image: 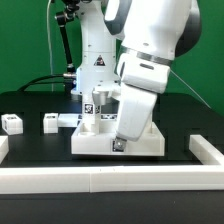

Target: Assemble square table

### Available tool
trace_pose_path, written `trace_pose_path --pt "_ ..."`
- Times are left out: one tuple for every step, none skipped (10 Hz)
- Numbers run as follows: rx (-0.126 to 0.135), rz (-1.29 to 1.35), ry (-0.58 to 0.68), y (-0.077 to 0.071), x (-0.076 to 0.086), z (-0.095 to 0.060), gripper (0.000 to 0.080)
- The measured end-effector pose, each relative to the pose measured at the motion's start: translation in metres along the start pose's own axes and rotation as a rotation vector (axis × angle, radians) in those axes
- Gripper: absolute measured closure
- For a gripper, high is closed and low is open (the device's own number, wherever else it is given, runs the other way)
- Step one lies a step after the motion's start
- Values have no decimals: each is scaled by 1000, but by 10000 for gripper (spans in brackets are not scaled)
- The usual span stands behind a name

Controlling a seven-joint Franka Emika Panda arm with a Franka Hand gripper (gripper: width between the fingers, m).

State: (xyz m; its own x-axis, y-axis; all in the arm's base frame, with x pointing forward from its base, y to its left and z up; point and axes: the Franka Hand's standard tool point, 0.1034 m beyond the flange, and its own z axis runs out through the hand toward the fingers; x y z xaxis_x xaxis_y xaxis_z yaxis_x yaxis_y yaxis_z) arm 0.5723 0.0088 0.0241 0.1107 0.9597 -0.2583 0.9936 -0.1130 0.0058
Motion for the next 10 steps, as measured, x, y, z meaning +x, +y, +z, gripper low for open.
trace_pose_path --pt "-16 -14 2 19 14 -2 739" --pt "-27 -18 5 31 25 -6 739" --pt "-29 -20 3 36 32 -11 739" --pt "-30 -18 3 35 30 -10 739" --pt "-29 -15 2 35 28 -9 739" --pt "-29 -14 1 35 28 -9 739" --pt "-28 -15 1 35 29 -8 739" --pt "-28 -24 3 33 33 -8 739" --pt "-30 -18 8 34 40 -10 739" --pt "-32 -18 9 40 47 -13 739"
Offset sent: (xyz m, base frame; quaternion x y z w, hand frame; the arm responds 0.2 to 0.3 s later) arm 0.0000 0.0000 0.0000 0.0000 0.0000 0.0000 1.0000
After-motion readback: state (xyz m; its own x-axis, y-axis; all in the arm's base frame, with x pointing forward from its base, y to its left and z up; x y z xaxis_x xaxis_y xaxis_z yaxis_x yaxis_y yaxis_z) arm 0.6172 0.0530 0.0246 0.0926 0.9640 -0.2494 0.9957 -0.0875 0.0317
